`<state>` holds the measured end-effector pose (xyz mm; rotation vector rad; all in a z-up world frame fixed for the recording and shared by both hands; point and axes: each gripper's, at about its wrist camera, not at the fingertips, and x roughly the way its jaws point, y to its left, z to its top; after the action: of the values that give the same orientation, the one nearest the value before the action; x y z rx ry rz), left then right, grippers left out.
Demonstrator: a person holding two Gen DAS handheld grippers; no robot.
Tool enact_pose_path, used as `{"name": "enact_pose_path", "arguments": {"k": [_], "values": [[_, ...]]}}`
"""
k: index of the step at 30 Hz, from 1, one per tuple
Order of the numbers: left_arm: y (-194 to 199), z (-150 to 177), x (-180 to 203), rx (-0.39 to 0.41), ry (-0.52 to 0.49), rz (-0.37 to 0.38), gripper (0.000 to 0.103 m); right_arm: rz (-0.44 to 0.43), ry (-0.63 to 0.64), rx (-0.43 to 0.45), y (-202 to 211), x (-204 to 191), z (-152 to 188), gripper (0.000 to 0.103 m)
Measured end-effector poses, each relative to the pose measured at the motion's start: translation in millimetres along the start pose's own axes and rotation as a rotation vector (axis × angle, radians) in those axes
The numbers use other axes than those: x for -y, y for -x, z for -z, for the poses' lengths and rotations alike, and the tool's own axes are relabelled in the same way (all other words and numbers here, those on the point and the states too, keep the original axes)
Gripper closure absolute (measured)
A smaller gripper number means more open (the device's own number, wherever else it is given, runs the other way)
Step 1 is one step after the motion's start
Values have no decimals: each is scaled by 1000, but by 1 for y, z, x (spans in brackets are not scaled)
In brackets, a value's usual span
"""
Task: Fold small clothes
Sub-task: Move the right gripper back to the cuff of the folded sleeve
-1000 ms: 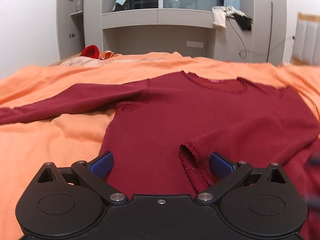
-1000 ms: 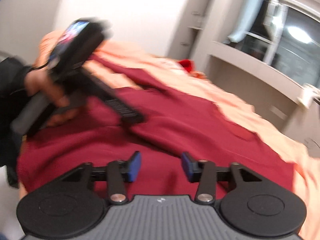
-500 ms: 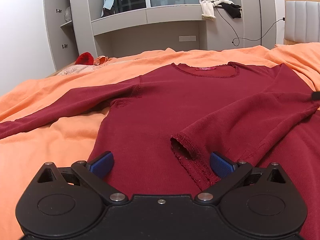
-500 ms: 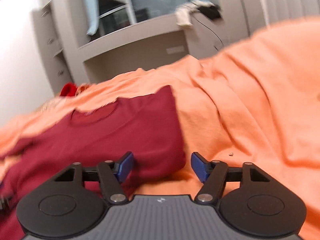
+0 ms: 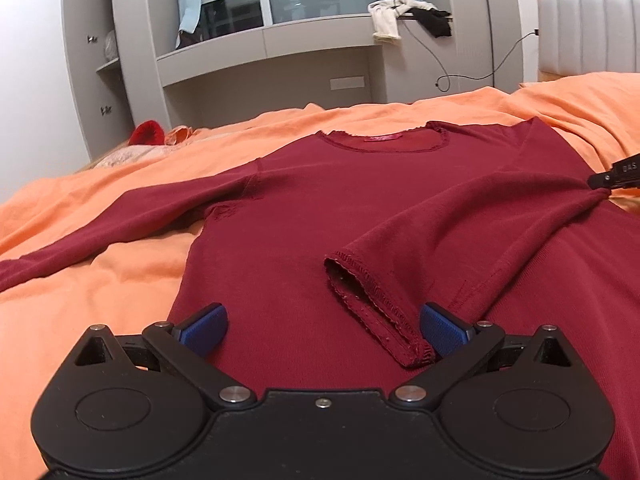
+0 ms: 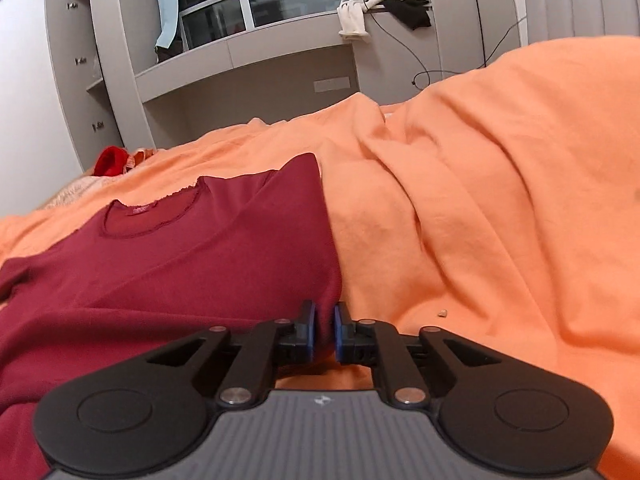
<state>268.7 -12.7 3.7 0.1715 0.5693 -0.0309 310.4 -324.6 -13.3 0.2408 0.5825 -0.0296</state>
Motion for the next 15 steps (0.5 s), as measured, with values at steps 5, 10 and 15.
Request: {"name": "enact_pose_path", "arguments": {"k": [5, 10, 15], "values": [[7, -3, -14, 14, 55, 60, 1, -61, 93, 65, 31, -22, -7, 53], [10, -9, -37, 26, 201, 91, 1, -369, 288, 70, 56, -69, -1, 41], [10, -16, -49, 43, 272, 63, 1, -542, 555, 46, 61, -133, 20, 41]]}}
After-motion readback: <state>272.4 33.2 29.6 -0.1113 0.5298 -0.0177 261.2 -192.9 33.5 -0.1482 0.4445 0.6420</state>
